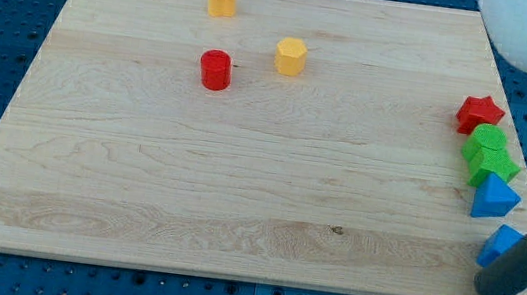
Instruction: Move the yellow hexagon diagonal to the red star
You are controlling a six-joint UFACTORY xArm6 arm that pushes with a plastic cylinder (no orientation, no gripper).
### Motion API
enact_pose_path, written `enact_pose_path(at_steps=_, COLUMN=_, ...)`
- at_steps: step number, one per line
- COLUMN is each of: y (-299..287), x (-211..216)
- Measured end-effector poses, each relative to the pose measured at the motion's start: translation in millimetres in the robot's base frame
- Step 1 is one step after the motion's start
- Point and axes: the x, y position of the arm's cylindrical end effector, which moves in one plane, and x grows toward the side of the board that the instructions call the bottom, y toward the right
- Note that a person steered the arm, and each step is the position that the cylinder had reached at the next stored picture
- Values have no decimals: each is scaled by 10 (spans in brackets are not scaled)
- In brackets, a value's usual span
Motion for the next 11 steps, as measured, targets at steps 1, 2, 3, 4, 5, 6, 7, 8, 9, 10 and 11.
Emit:
enact_pose_path(at_steps=1, y=166, x=-205)
enact_pose_path(at_steps=2, y=72, x=23)
enact_pose_path(at_steps=3, y=-272, x=6)
enact_pose_path(at_steps=4, y=-909, x=-676)
enact_pose_path(at_steps=5, y=-1111, x=-989)
enact_pose_path(at_steps=6, y=-1235, x=-1361)
enact_pose_path(at_steps=7, y=-1352, x=-1418)
enact_pose_path(at_steps=8, y=-1352, x=-1418)
enact_pose_path(at_steps=9, y=-1455, x=-1418)
enact_pose_path(at_steps=10, y=-1864, x=-1431)
enact_pose_path(at_steps=11, y=-2094, x=-1650)
